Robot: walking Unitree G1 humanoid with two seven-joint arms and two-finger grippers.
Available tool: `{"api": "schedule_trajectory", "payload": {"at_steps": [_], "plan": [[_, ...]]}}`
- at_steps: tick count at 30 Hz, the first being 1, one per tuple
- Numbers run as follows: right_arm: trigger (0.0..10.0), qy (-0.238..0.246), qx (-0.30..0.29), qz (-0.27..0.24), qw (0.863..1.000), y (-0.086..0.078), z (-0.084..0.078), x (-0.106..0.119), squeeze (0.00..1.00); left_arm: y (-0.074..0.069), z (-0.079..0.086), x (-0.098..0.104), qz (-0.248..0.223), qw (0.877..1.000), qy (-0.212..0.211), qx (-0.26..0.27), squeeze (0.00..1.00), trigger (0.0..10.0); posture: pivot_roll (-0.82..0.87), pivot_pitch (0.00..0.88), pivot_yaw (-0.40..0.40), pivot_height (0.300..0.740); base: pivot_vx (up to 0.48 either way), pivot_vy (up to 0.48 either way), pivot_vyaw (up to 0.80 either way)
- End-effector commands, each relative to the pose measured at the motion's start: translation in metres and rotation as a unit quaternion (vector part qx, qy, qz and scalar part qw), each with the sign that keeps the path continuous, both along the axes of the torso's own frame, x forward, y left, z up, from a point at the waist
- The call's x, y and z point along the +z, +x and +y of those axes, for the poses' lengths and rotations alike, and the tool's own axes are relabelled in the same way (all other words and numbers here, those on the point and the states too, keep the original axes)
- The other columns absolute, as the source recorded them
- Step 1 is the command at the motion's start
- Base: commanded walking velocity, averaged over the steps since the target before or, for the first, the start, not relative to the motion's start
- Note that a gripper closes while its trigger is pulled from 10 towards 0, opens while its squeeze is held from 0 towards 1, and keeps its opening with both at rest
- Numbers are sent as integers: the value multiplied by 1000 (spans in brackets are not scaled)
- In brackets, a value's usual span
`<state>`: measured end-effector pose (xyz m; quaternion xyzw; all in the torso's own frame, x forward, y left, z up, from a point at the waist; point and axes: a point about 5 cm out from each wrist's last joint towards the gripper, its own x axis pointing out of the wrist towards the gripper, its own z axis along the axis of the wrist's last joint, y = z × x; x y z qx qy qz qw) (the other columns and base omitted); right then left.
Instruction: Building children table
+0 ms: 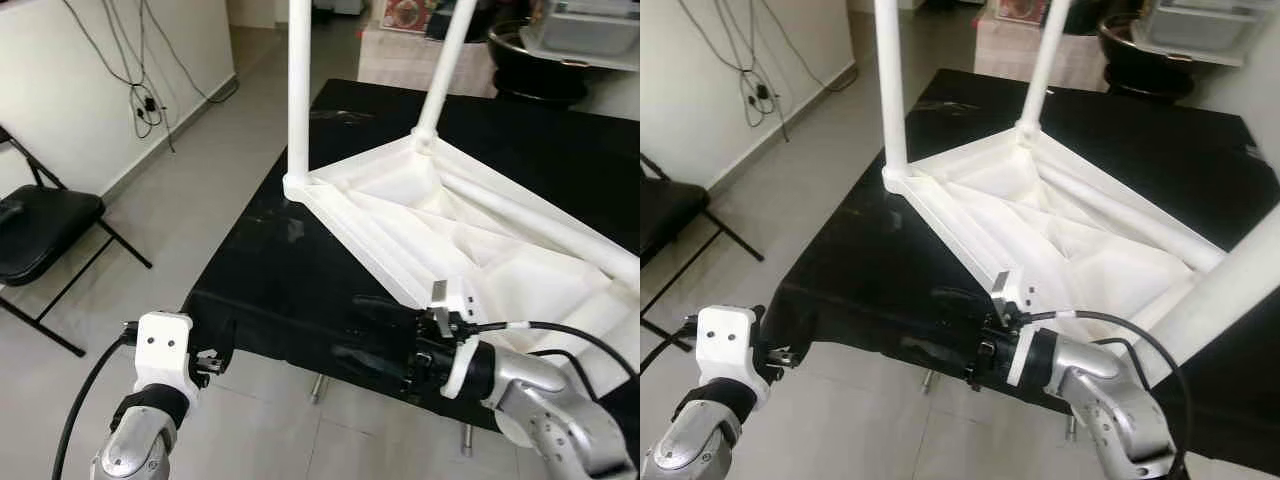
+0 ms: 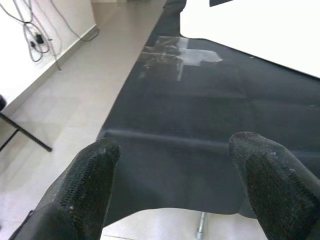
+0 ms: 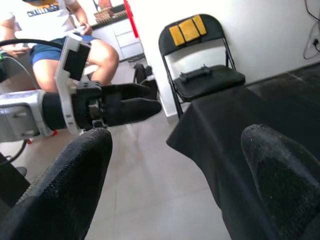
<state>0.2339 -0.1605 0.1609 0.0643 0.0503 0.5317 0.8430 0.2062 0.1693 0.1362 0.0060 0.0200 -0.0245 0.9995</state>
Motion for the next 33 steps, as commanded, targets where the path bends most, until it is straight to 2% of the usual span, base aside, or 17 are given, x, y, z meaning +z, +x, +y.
{"api": "schedule_trajectory", "payload": {"at_steps": [1,2,4,6,14,24,26,28,29,30,31,33], "plan": [[10000,-9,-15,6,1000,-4,-12,-2,0,-1,4,-4,8,1000,2,16,0,10000,-113,103,-13,740,0,0,0],[10000,-9,-15,6,1000,-4,-12,-2,0,-1,4,-4,8,1000,2,16,0,10000,-113,103,-13,740,0,0,0],[10000,-24,-36,13,999,-10,-22,-5,0,-2,6,-5,10,1000,2,25,0,10000,-115,103,-9,740,0,0,0],[10000,-16,-52,19,998,-13,-23,-5,0,-2,8,-6,15,999,5,33,0,10000,-118,104,-5,740,0,0,0],[10000,-13,-59,25,998,-18,-12,-10,0,-3,11,-11,35,998,9,45,0,10000,-111,103,5,740,0,0,0],[10000,-43,-52,30,997,-18,-12,-14,0,-4,16,-12,40,997,3,64,0,10000,-104,100,1,740,0,0,0],[10000,-104,12,37,994,-31,-21,-16,0,-4,18,-12,40,997,10,64,0,10000,-100,98,4,740,0,0,0],[10000,-104,12,37,994,-31,-21,-16,0,-4,18,-12,40,997,10,64,0,10000,-100,98,4,740,0,0,0],[10000,-135,36,48,989,-36,-27,-17,0,-4,18,-11,40,997,12,64,0,10000,-100,98,4,740,0,0,0],[10000,-239,82,80,964,-45,-51,-14,0,-4,18,-11,40,997,16,62,0,10000,-93,98,5,740,0,0,0],[10000,-239,82,80,964,-45,-51,-14,0,-4,18,-11,40,997,16,62,0,10000,-93,98,5,740,0,0,0],[10000,-288,98,100,947,-49,-63,-10,0,-5,19,-11,41,997,17,61,0,10000,-92,99,5,740,0,0,0]]}}
